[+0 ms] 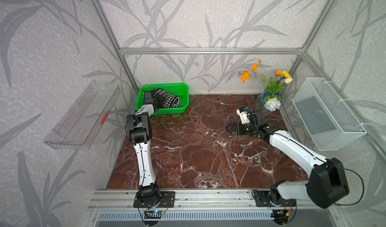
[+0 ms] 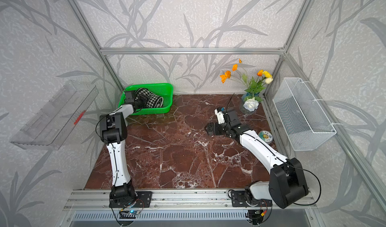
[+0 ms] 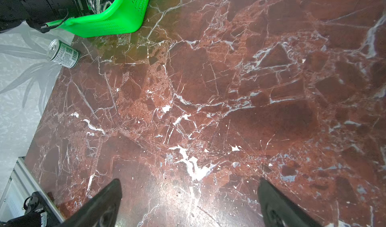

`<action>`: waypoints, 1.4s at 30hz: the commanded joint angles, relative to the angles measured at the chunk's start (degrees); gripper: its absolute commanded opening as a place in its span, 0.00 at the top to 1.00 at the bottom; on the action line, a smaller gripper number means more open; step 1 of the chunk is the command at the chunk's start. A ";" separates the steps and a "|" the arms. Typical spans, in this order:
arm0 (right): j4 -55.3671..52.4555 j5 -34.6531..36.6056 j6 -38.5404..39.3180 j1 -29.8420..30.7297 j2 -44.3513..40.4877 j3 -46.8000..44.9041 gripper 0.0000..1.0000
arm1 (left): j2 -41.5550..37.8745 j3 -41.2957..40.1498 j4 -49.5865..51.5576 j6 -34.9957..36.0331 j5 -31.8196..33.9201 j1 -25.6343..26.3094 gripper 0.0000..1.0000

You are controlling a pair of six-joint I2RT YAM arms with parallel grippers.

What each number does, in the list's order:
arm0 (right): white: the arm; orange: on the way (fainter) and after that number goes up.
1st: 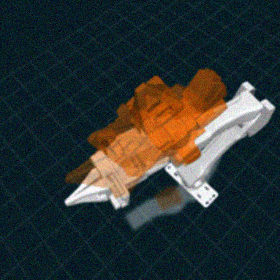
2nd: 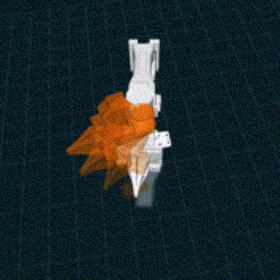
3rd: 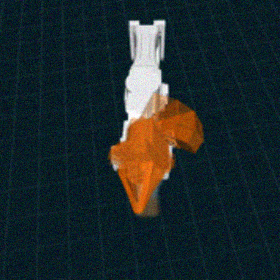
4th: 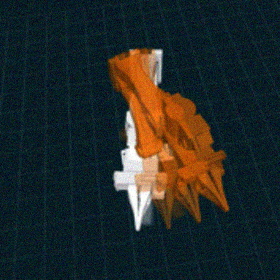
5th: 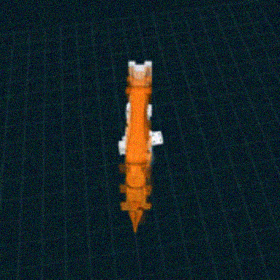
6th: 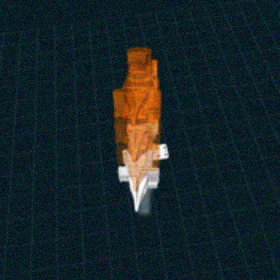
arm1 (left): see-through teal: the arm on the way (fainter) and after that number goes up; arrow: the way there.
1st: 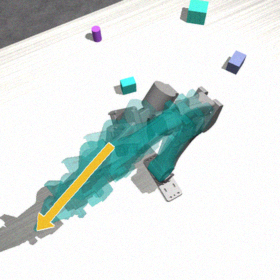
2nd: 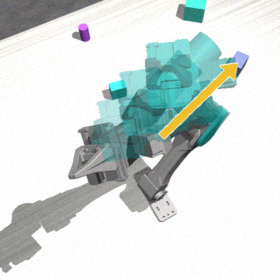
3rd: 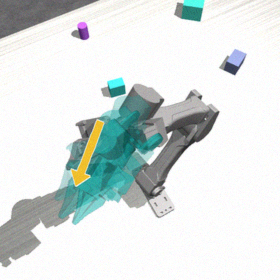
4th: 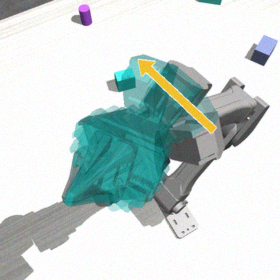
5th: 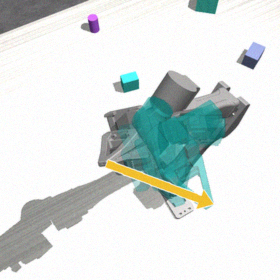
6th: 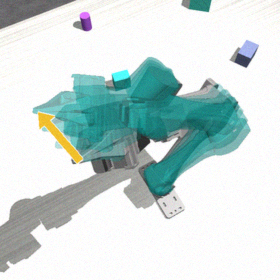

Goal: Roll up the scarf and place it into the basket
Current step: Place the scarf in the basket, then reset both arms

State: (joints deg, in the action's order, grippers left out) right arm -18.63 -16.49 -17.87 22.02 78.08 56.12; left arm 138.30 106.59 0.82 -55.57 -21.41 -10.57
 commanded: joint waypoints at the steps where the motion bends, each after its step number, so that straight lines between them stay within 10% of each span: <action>1: -1.25 1.02 1.47 -0.23 1.37 2.66 0.01 | -5.02 0.75 8.75 4.41 2.64 -0.11 0.01; 13: -0.48 7.24 3.74 -2.85 5.57 5.94 0.01 | -28.09 -11.20 20.56 7.84 8.77 -0.33 0.01; 20: 1.63 8.21 5.70 -11.40 7.66 5.09 0.01 | -46.03 -26.04 21.04 21.66 21.42 -0.16 0.01; 24: 6.68 7.99 8.56 -17.04 7.54 0.69 0.01 | -57.68 -49.72 1.84 32.06 31.76 0.42 0.00; 28: 22.14 13.14 15.02 -17.21 3.58 -10.98 0.01 | -62.92 -70.07 -20.39 43.15 28.29 1.23 0.01; 37: 57.98 24.79 14.43 -17.45 -0.59 -34.16 0.01 | -56.65 -76.42 -28.35 47.71 35.41 8.39 0.01; 42: 65.10 22.91 17.72 -17.48 1.75 -35.52 0.01 | -53.85 -91.34 -60.16 50.57 36.88 10.29 0.00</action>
State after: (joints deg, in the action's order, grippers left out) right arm 35.66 5.56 -2.24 4.56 78.91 20.47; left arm 82.32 21.56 -39.88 -8.69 13.17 -0.12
